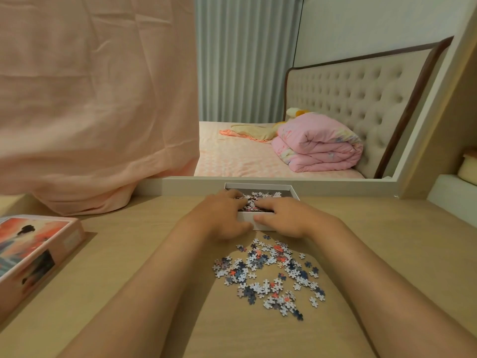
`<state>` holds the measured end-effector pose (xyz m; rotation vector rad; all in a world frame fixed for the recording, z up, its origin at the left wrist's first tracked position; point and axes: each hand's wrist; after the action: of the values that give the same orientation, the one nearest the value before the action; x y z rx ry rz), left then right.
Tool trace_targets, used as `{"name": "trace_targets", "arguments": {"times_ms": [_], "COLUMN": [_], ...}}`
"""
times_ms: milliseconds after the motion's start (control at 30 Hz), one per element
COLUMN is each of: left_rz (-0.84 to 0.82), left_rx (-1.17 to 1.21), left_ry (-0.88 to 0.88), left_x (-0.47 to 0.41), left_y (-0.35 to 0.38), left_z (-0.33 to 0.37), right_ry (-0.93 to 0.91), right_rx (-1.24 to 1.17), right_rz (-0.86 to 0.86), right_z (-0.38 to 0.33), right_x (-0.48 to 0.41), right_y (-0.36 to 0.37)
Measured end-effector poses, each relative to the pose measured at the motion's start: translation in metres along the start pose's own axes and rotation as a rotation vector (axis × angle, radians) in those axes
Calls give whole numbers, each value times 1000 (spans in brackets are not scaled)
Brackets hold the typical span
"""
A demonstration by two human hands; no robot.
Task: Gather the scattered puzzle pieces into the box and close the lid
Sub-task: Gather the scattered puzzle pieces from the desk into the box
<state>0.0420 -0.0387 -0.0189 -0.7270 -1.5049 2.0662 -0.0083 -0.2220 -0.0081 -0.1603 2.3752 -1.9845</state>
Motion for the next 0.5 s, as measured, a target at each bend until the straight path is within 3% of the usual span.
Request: {"name": "trace_targets", "arguments": {"times_ms": [167,367,500], "left_rz": [19,252,251], "left_rx": [5,62,124], "left_ry": [11,118,105], "left_x": [1,-2,12], "left_y": [3,-3,-11], "left_z": [-1,7,21], "right_ry": [-16,-42,-53], "right_rx": [-147,-241,-223], "right_rz": [148,384,241], "right_z": [0,-6,-7], "right_x": [1,20,43], "right_y": [-8,-20,-17]}}
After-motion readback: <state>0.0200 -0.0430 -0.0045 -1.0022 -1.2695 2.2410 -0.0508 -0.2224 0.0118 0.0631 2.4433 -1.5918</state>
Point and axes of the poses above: each hand's wrist, its own x-axis away from the middle knuckle, its own y-axis out of the palm, z = x × y, and after that the axes turned 8 degrees about x, right-handed
